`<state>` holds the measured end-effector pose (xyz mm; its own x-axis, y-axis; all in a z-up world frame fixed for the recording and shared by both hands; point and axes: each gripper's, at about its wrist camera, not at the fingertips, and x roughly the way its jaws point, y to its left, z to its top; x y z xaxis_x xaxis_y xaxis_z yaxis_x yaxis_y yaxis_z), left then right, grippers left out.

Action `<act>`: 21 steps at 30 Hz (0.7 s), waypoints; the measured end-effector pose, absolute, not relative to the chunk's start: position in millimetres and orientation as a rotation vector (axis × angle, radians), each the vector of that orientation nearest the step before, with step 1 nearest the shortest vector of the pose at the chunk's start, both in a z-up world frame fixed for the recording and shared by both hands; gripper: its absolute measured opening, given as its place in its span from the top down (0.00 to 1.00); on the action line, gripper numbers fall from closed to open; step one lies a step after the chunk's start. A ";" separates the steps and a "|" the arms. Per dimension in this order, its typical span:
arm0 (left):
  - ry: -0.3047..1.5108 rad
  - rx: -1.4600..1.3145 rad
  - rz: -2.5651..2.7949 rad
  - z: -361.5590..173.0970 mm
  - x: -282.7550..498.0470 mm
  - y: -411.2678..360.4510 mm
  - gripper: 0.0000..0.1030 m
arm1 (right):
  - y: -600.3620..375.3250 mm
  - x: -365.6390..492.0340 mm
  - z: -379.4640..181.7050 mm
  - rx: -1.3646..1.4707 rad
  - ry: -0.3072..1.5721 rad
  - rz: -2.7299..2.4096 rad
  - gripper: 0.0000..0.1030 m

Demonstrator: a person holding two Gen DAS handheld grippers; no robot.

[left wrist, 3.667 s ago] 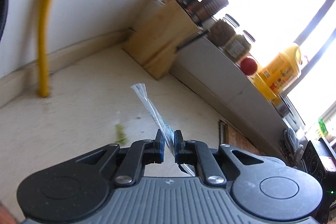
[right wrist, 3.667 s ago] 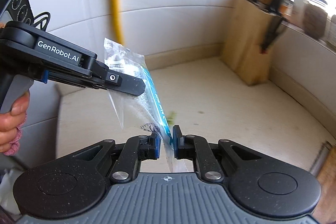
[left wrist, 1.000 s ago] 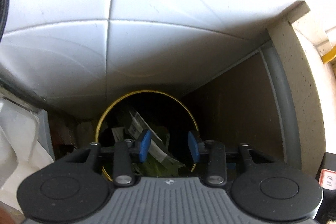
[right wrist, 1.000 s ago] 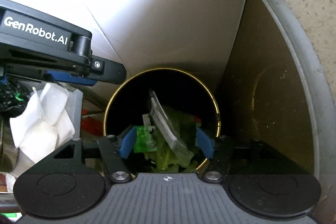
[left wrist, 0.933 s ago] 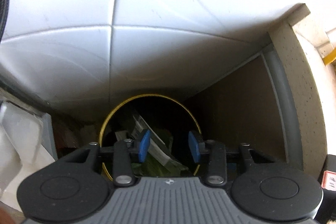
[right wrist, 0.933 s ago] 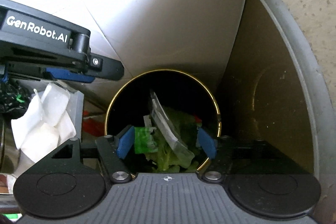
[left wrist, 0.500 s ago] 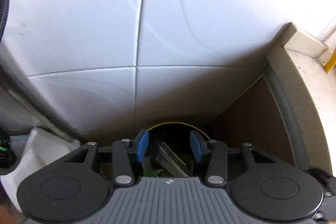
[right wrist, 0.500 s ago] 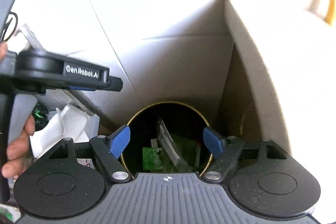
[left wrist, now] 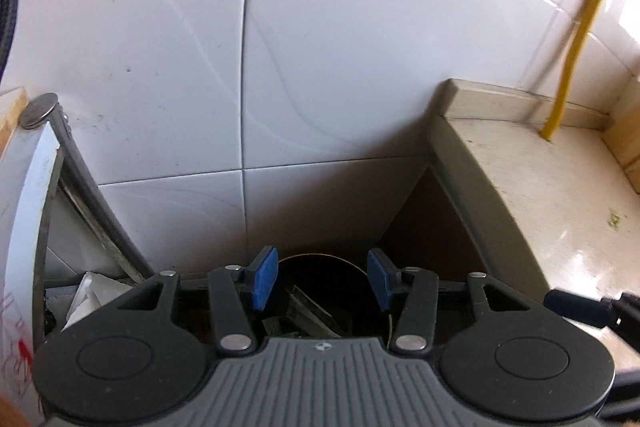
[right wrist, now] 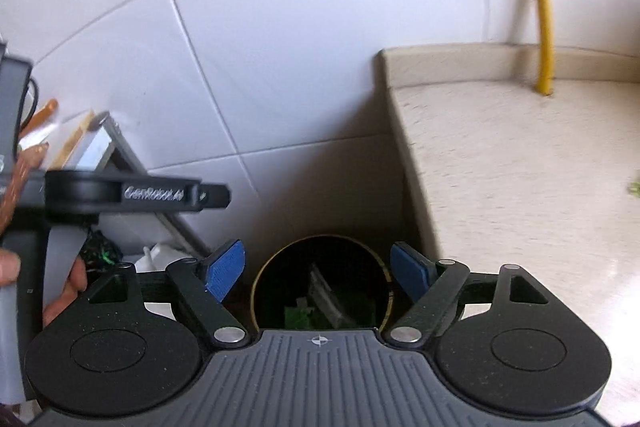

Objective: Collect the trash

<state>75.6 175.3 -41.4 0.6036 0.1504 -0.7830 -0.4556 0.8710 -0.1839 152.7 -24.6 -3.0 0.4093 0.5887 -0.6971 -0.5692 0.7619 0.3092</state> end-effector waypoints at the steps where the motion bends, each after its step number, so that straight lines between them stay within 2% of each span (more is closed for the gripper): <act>1: 0.853 -0.388 0.358 -39.2 73.3 170.9 0.55 | -26.7 149.8 -2.6 0.025 0.882 0.718 0.17; 13: 0.842 -0.338 0.304 -23.6 30.9 121.4 0.54 | -71.9 116.6 9.9 0.069 0.850 0.629 0.17; 21: 0.781 -0.290 0.213 2.5 24.0 88.4 0.48 | -108.6 98.6 26.3 0.095 0.786 0.528 0.16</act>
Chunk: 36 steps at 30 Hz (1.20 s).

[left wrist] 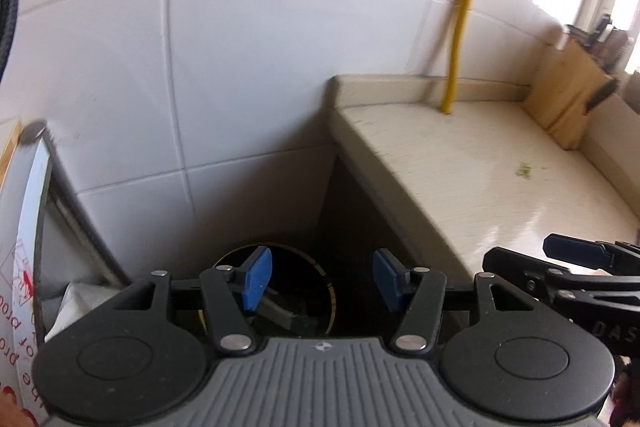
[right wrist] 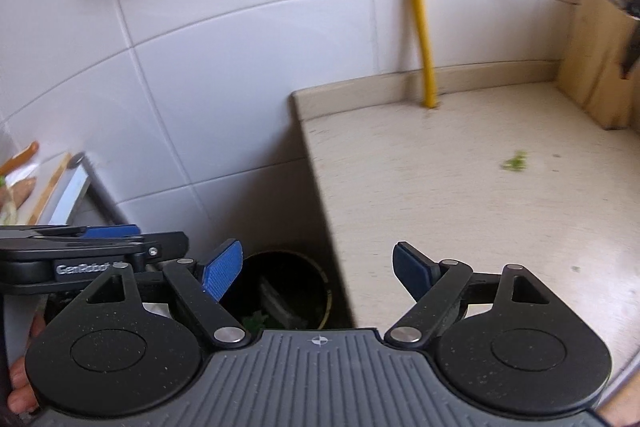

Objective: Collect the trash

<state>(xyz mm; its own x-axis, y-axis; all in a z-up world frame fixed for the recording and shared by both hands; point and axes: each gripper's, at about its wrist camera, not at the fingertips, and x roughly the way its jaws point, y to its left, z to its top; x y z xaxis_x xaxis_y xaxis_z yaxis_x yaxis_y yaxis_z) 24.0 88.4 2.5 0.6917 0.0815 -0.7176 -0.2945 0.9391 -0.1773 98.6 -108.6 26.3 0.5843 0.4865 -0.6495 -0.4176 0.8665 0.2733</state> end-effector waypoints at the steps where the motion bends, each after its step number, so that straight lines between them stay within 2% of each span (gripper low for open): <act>1: 0.775 -0.285 0.203 6.1 23.7 84.2 0.47 | -113.9 96.8 28.2 0.101 0.781 0.515 0.15; 8: 0.746 -0.227 0.154 23.7 18.2 60.4 0.39 | -142.1 82.7 37.0 0.143 0.753 0.448 0.13; 24: 0.773 -0.235 0.131 12.9 7.4 69.4 0.38 | -132.4 76.3 26.9 0.133 0.797 0.431 0.12; 36: 0.767 -0.191 0.027 16.7 50.2 74.4 0.37 | -137.3 82.9 43.7 0.156 0.752 0.255 0.12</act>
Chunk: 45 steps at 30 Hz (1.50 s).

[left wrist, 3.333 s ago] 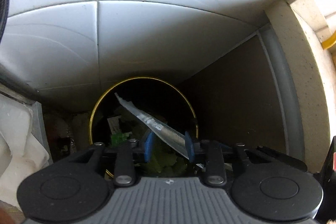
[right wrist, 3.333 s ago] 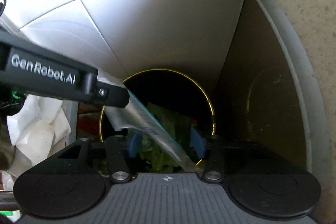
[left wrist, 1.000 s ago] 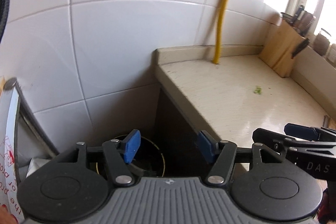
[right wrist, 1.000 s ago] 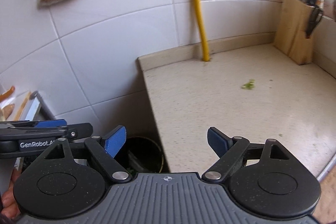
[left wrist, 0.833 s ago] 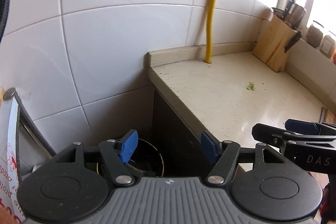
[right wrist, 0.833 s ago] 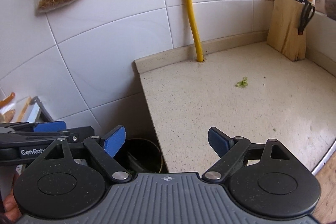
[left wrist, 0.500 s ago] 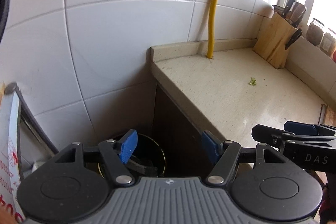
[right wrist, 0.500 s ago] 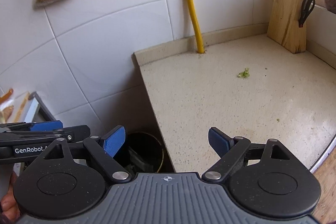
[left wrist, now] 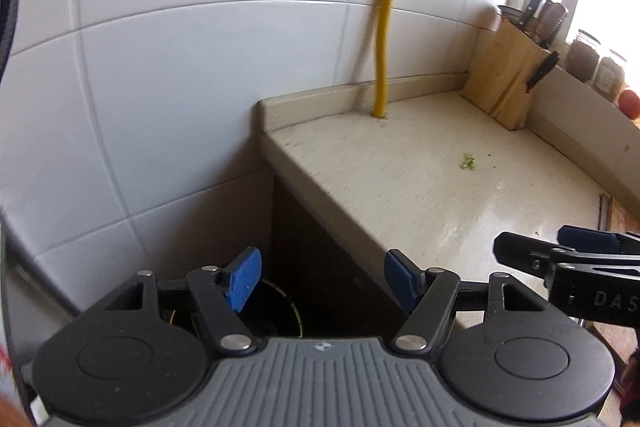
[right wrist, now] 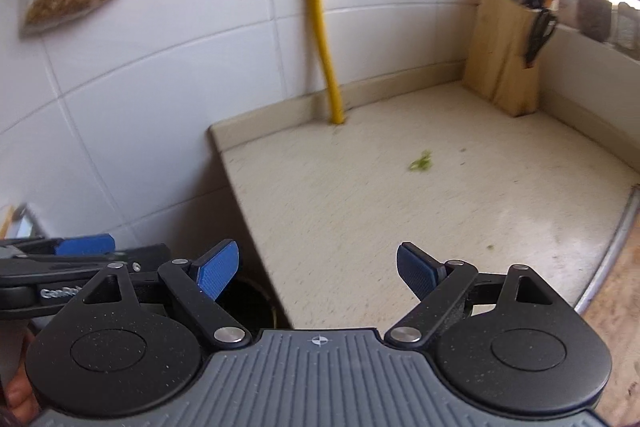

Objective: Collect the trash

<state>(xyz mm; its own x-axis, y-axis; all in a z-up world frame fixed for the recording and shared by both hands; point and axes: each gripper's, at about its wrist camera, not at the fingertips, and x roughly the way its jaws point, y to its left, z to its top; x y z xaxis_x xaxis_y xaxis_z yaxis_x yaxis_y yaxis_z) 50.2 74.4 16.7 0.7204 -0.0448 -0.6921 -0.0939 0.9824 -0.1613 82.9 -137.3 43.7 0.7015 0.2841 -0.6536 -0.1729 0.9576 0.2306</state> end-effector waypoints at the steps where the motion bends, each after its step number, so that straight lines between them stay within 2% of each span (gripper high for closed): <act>1: 0.775 -0.187 0.017 19.1 53.0 73.9 0.37 | -137.9 83.3 45.9 0.160 0.746 0.248 0.11; 4: 0.772 -0.159 -0.023 20.2 56.0 72.6 0.27 | -135.0 79.5 46.4 0.136 0.733 0.186 0.09; 13: 0.781 -0.137 0.033 18.4 35.9 66.4 0.25 | -143.6 65.3 35.8 0.144 0.759 0.241 0.09; 15: 0.771 -0.144 0.056 21.9 23.6 60.7 0.20 | -146.7 58.5 38.6 0.132 0.749 0.269 0.09; 26: 0.718 -0.165 0.164 29.2 -2.4 44.3 0.10 | -164.6 43.7 43.9 0.112 0.722 0.326 0.08; 45: 0.748 -0.174 0.222 22.7 -10.4 41.0 0.09 | -162.1 43.0 41.4 0.093 0.740 0.367 0.08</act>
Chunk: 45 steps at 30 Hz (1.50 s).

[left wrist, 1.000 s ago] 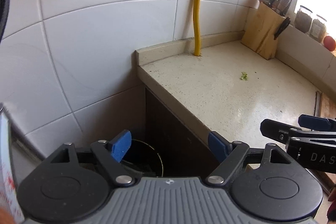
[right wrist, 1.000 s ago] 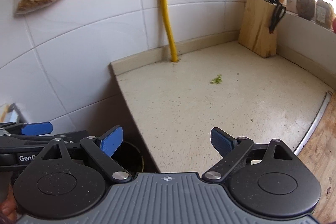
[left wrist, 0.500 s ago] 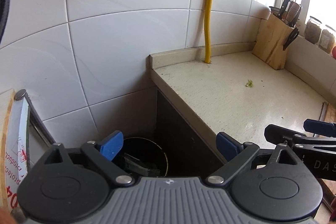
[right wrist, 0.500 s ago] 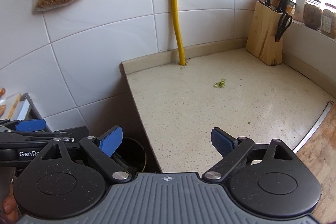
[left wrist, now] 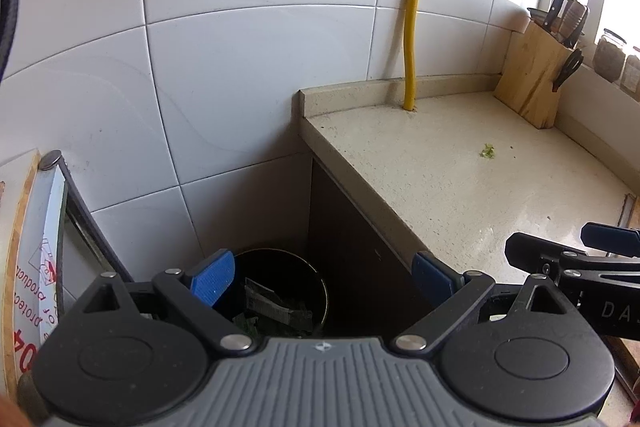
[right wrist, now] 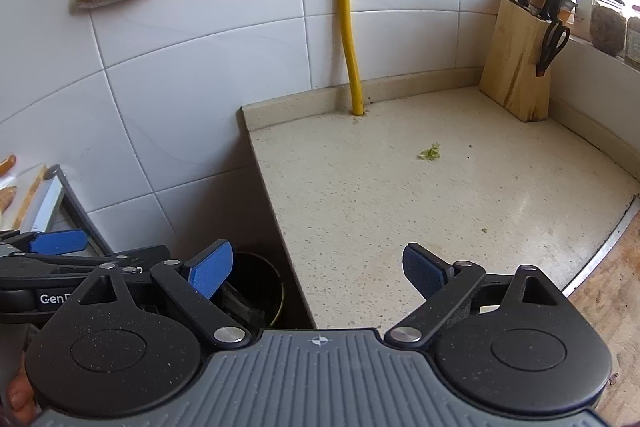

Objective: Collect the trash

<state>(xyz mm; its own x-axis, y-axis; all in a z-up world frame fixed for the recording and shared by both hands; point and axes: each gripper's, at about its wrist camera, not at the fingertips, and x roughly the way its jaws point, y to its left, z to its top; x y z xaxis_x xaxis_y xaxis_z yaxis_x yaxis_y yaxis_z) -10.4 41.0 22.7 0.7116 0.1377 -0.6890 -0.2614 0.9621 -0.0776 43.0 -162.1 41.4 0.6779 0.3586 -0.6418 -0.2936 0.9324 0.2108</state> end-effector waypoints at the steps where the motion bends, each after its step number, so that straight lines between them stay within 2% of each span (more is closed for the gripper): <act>1: 0.750 -0.173 0.222 23.1 -10.0 40.0 0.09 | -162.6 43.3 41.6 0.095 0.742 0.364 0.08; 45: 0.774 -0.148 0.174 28.8 -11.1 23.1 0.07 | -174.7 35.2 38.3 0.083 0.770 0.245 0.06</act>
